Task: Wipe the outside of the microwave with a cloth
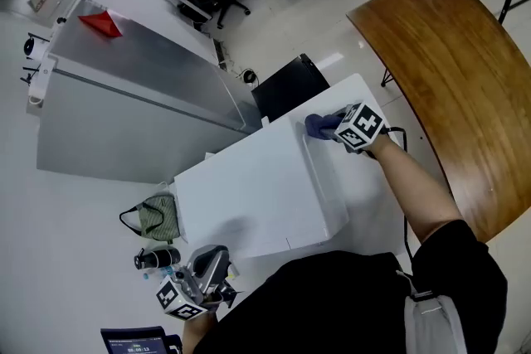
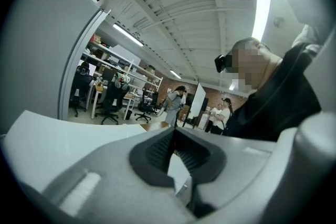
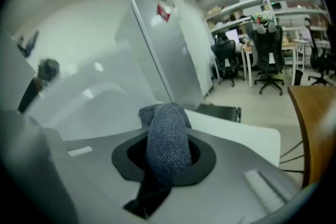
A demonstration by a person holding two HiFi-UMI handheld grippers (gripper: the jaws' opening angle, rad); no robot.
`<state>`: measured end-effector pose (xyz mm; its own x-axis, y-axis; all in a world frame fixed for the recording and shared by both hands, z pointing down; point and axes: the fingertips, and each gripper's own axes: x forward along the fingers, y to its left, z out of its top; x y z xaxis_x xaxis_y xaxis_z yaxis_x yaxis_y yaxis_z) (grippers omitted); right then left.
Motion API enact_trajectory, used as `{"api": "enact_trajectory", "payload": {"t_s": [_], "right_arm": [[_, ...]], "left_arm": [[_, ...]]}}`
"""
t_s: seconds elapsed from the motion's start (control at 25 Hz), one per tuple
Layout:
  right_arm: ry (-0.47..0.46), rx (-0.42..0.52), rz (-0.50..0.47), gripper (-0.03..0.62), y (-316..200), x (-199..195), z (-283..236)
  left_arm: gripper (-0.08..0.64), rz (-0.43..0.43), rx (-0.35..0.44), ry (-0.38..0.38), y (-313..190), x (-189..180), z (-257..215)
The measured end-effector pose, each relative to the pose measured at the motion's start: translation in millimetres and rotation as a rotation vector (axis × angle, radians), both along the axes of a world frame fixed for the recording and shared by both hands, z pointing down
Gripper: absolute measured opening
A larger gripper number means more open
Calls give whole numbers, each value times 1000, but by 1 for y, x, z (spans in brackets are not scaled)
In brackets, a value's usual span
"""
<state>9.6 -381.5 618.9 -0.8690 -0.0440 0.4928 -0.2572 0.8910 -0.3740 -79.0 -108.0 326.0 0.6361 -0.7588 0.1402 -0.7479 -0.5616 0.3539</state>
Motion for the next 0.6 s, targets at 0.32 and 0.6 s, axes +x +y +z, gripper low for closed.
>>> {"api": "enact_trajectory", "payload": {"t_s": [0.32, 0.6], "right_arm": [[-422, 8, -63, 54, 42, -12, -126], [-126, -91, -26, 51, 33, -15, 14]], "left_arm": [[3, 3, 4, 16, 1, 1, 2], [3, -17, -14, 11, 7, -3, 7]]}}
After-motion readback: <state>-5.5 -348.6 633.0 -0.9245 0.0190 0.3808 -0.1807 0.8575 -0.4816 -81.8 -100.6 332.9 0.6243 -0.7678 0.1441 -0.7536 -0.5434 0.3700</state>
